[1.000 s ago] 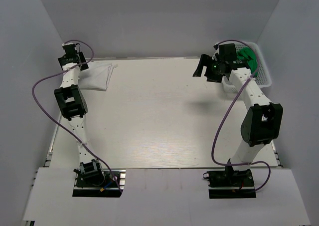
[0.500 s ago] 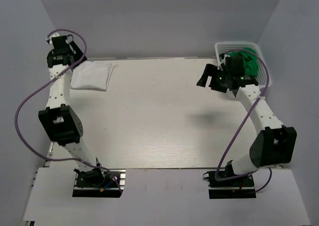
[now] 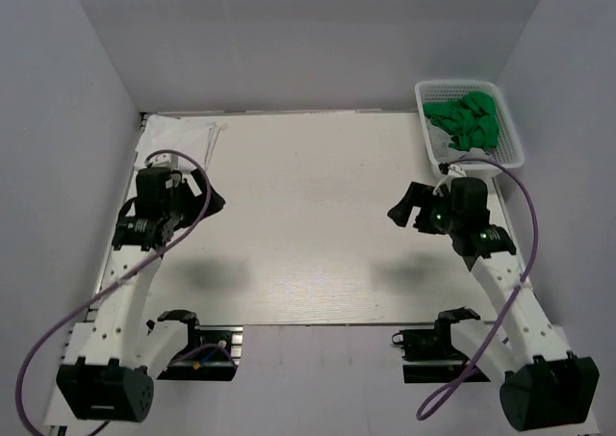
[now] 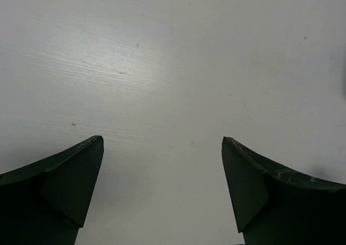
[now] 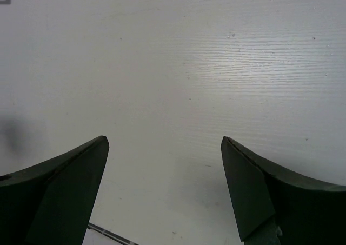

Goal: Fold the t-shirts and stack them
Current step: Put the neatly folded tshirt into the corner of the board with the left arm

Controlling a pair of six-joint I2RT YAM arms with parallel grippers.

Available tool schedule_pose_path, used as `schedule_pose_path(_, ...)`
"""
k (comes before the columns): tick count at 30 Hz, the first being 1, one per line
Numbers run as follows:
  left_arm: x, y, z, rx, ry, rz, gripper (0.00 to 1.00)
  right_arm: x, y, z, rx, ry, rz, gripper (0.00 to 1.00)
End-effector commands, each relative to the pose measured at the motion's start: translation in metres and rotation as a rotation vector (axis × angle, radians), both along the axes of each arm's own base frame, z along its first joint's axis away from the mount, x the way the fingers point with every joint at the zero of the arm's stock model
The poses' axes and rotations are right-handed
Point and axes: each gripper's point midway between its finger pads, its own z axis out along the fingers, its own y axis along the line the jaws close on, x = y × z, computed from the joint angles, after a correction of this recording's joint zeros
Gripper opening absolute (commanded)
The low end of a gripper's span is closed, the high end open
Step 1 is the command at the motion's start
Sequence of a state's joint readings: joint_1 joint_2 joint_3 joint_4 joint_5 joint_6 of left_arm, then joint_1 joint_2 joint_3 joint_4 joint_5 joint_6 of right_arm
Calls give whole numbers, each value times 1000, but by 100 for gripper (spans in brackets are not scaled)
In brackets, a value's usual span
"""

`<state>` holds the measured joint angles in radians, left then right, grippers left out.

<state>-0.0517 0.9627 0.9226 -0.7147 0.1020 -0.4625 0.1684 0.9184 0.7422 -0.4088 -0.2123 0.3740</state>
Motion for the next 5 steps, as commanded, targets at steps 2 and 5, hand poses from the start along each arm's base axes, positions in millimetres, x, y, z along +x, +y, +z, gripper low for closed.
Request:
schedule_pose_path(2, -5, -4, 22, -44, -90, 11, 100, 0, 2, 15, 42, -104, -9, 90)
schedule_pose_path(5, -7, -4, 27, -45, -113, 11, 100, -1, 1, 18, 35, -113, -7, 90)
